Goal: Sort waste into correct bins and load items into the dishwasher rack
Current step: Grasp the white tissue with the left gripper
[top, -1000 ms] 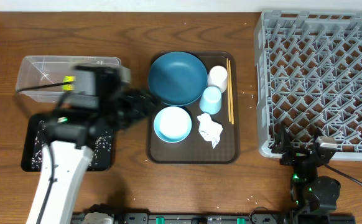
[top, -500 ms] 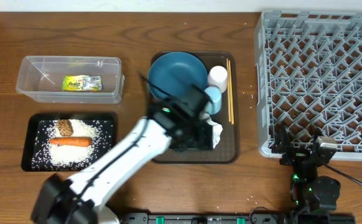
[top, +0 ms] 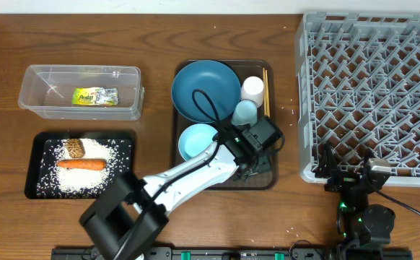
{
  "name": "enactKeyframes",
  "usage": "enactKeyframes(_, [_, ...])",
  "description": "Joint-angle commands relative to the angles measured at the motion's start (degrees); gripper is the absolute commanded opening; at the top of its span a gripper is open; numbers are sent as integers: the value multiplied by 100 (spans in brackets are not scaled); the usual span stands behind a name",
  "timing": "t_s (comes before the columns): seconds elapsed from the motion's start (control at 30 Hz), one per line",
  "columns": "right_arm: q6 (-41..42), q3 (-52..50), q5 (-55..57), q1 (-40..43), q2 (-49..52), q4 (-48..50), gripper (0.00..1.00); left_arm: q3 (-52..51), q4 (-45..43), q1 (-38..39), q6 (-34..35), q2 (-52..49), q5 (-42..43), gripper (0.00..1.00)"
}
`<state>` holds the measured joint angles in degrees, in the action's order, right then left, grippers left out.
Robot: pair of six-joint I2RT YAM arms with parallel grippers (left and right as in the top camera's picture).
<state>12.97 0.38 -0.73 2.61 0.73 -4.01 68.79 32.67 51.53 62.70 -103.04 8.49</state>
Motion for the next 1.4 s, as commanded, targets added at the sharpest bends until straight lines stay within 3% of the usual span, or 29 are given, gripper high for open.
enactKeyframes(0.0, [-20, -7, -61, 85, -2, -13, 99, -33, -92, -9, 673, -131, -170, 62])
enactKeyframes(0.27, [-17, -7, -61, 85, -2, -13, 99, -33, -216, -28, 1178, -177, -905, 62])
enactKeyframes(0.93, [-20, -7, -61, 85, -2, -13, 99, -33, -221, -24, 1200, -520, -922, 59])
enactKeyframes(1.07, [-20, -7, -61, 85, -2, -13, 99, -33, -216, -24, 1198, -520, -918, 51])
enactKeyframes(1.17, [-17, -7, -61, 85, -2, -13, 99, -33, -216, -24, 1198, -520, -918, 37])
enactKeyframes(1.37, [-20, -7, -61, 85, -2, -13, 99, -33, -212, -22, 1198, -520, -907, 20])
